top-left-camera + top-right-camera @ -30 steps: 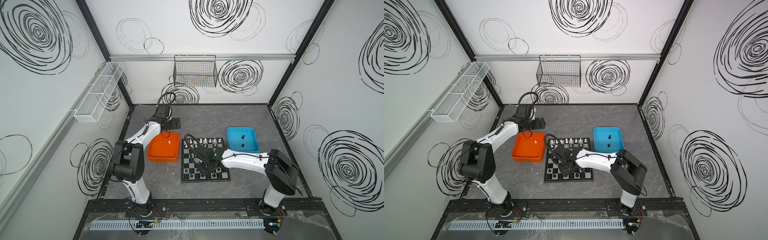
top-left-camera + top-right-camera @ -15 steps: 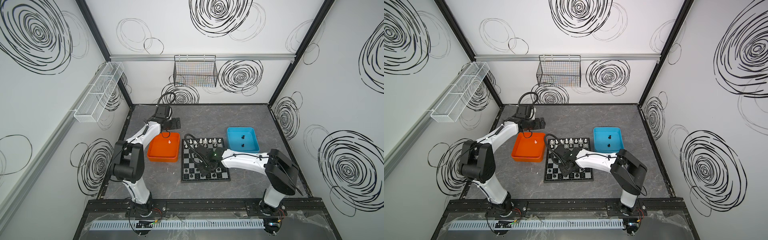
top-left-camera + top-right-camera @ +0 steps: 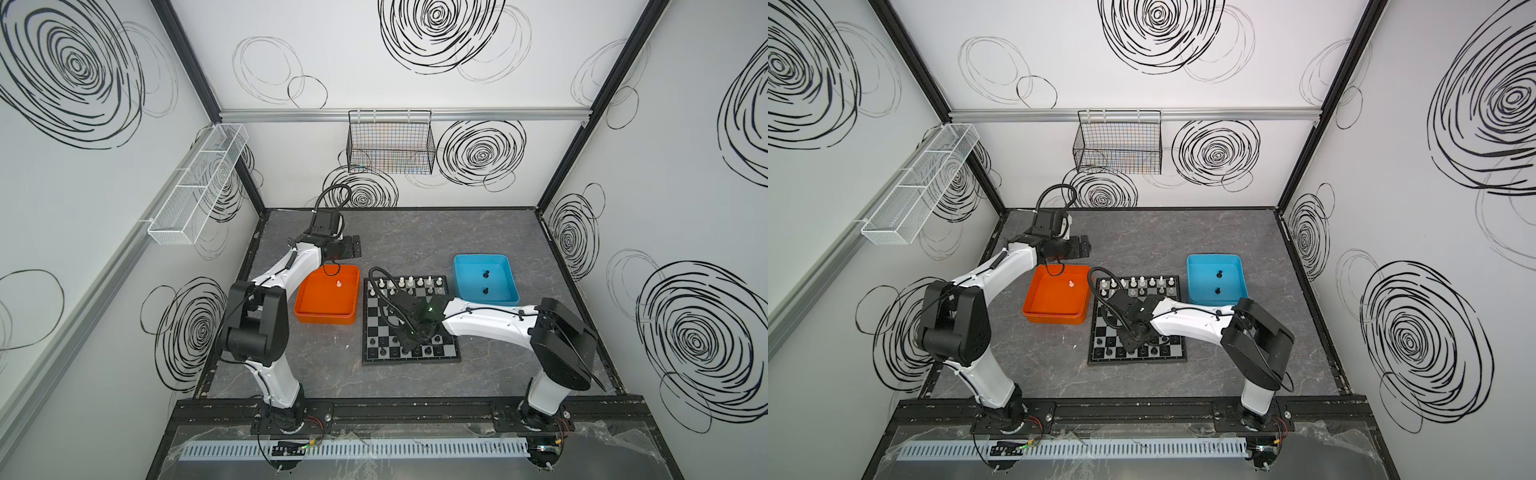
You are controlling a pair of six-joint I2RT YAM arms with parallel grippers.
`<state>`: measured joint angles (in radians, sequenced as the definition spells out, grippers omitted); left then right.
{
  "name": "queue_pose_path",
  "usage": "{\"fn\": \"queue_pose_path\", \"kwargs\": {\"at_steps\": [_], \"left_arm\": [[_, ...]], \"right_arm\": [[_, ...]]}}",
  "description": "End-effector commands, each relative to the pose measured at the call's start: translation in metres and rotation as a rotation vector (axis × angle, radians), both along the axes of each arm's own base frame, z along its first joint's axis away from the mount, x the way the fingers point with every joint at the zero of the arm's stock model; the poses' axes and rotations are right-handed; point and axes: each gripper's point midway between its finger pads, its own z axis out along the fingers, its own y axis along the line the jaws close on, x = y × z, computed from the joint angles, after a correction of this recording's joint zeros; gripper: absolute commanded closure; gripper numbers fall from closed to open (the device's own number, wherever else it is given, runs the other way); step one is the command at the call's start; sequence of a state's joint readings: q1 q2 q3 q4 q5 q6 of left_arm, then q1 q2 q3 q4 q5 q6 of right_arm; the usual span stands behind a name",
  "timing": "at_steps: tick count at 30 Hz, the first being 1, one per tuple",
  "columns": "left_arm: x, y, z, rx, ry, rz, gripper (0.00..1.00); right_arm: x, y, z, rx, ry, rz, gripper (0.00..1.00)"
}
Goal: Set up the chess pieces on the board
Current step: 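Lower the black pawn onto an empty square in the black pawn row, then open the right gripper to release the black pawn, then raise the right gripper over the blue tray while the left lowers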
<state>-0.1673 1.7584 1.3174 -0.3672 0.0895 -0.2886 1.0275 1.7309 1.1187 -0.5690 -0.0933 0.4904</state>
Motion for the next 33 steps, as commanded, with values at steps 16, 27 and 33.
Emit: {"fn": "queue_pose_path", "kwargs": {"at_steps": [16,27,33], "left_arm": [[0.005,0.002,-0.001,-0.007,-0.008,0.012,0.04],[0.005,0.005,-0.002,0.01,-0.011,0.031,0.04],[-0.004,0.023,-0.008,0.065,0.061,0.123,0.04]], "right_arm": [[0.028,0.003,0.033,0.024,-0.094,-0.03,0.77],[0.099,-0.035,0.083,0.105,-0.231,-0.172,0.73],[0.15,-0.085,0.119,0.169,-0.342,-0.301,0.63]]}}
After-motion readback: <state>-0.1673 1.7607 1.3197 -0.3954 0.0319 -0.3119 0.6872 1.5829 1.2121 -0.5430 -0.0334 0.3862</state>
